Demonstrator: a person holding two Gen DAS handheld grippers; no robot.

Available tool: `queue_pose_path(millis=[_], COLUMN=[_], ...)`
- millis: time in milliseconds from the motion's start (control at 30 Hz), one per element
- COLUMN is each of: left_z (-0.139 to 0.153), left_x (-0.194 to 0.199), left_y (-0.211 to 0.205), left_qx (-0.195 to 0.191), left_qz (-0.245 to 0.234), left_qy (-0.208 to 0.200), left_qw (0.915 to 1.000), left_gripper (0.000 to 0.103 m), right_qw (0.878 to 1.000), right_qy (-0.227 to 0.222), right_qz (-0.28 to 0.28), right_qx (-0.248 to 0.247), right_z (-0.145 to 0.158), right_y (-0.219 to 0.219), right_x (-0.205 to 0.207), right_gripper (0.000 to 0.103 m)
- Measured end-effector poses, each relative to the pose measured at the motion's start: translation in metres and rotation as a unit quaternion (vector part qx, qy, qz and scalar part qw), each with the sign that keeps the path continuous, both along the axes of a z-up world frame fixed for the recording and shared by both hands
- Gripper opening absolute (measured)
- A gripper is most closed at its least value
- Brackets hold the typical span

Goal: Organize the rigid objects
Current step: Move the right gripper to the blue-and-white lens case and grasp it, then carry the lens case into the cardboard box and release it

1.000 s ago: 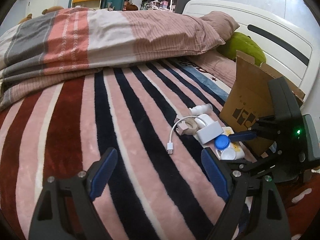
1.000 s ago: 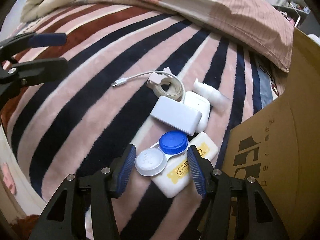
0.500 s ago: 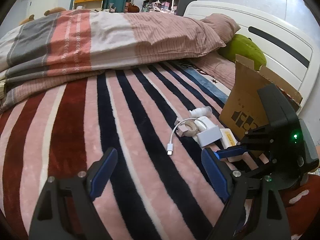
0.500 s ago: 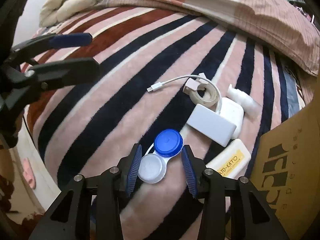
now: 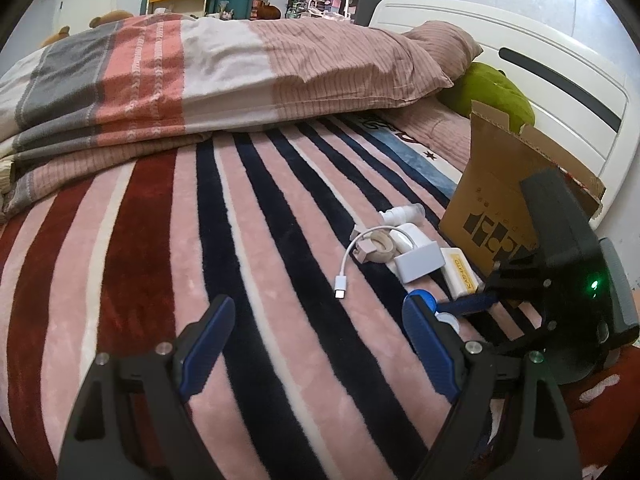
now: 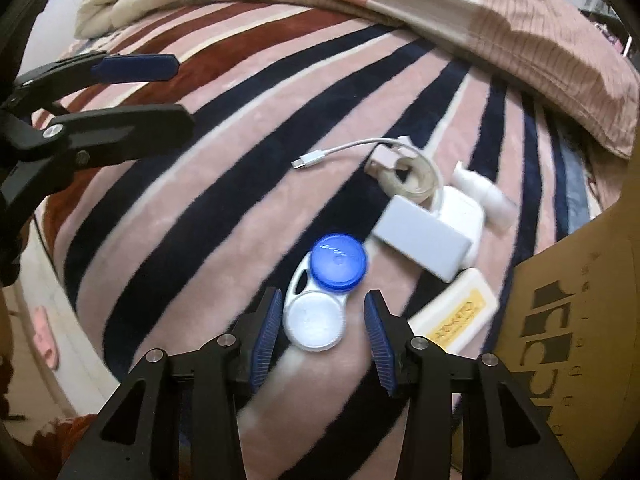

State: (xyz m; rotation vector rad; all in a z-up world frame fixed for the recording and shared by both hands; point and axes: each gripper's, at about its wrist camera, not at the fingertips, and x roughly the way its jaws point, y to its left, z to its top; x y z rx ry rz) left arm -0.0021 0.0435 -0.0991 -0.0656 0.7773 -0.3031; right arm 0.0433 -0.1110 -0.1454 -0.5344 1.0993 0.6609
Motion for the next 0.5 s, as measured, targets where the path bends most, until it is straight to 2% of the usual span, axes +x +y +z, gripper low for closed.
queue_pose_path(millis=[33,100,167,233,333,400,467,500], left_z=[0.001,0.002,0.007,0.018,0.039,0.054,0.067,0.073], left_x=[-0.001,-0.002,-0.003,-0.003,0.001,0.005,0.009,0.011], left_y=[0.000,0.001,0.003,0.000,-0.012,-0.022,-0.032,-0.037], left_qx=[-0.001,-0.007,-0.043,-0.069,-0.068,-0.083,-0.099,-0.106], left_qz=[0.001,-0.002,-0.020,-0.038,-0.049,-0.073,-0.098,-0.107], left_qy=[0.000,0.003,0.008,0.004,-0.013,-0.021,-0.025,-0.026], left_qw=[1.0000,1.0000,0.9988,0.9969,0.9964,0.9937,0.9899,0.9883], left_gripper=[0.084,0.084,0.084,0.084,0.082,0.071,0.053,0.050], right_qw=[1.000,1.000,1.000,0.998,0.995,0.991,0.988,0.985], right_qy=[0.009,0.000,-0.025,-0.037,-0.056,-0.071,-0.085,-0.094], right_qz=[0.003,0.005,0.011,0.022,0.035,0.040,0.040,0.038], right_qx=[0.004,0.003,0.011,0.038,0.076,0.103,0.126,0.138], right_z=[-0.002,-0.002,0.007,0.022,0.051,0.074,0.094,0.105], right_y=[0.000,0.000,0.001,0.001,0.001,-0.001,-0.007,-0.011], right_x=[0.000,-0.002,-0.009,-0.016,-0.024,-0.025,-0.027,-0.026], right_gripper=[0.026,0.026,0.026,0.026,0.026,0.026,0.026,0.026])
